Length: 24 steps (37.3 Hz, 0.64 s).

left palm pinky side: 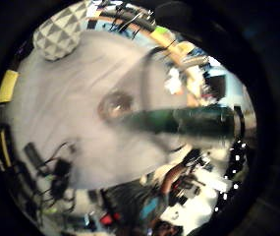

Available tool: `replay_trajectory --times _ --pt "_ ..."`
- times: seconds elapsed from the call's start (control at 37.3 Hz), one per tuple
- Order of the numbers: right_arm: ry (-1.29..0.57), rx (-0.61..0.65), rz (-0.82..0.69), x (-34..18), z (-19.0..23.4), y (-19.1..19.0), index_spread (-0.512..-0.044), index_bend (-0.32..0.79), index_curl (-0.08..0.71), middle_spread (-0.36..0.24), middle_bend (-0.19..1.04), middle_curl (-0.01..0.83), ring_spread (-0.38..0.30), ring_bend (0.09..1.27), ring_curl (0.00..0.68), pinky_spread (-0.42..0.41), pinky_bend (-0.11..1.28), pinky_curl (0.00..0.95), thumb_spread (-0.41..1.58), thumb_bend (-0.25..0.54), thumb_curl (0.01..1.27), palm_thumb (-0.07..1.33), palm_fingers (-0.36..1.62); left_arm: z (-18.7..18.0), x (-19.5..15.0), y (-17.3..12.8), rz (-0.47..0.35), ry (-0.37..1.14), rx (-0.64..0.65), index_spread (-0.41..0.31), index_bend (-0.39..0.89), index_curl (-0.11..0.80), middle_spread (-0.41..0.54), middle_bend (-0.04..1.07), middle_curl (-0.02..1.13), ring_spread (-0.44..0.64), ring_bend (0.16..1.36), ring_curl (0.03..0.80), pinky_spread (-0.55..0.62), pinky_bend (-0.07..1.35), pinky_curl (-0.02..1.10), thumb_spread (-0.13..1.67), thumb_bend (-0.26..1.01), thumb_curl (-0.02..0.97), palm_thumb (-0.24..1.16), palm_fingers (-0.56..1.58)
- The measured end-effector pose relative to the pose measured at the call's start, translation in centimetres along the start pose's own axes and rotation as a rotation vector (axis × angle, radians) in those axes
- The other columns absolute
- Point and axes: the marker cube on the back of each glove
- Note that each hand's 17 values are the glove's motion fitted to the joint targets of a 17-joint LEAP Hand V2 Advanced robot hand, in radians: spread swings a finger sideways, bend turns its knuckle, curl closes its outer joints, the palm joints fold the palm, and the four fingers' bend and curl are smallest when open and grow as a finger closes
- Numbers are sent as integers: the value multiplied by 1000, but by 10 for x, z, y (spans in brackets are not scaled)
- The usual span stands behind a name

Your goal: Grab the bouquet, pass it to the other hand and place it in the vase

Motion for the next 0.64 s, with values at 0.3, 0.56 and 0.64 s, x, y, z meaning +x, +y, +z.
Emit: replay_trajectory --times 0.3,0.56,0.64 --pt "-15 12 -15 -11 0 -3 -316 168 348 -1 174 370 181 186 302 364 458 368 1080 -18 491 841 514 -72 -31 14 294 72 154 126 90 174 289 262 382 368 769 325 422 737 391 817 -14 381 803 -49" --pt "-18 0 -50 -25 11 -6 -316 165 352 -1 177 364 184 187 298 365 456 371 1080 -19 485 844 514 -100 -38 38 462 280 164 53 102 169 257 263 373 378 755 309 438 695 362 859 -49 359 700 -17" --pt "-21 -3 -54 -28 13 -7 -316 165 353 -1 178 362 186 187 297 365 456 371 1080 -19 484 844 514 -103 -40 43 481 272 154 37 103 169 245 262 371 380 751 305 440 690 357 869 -49 354 669 -12"
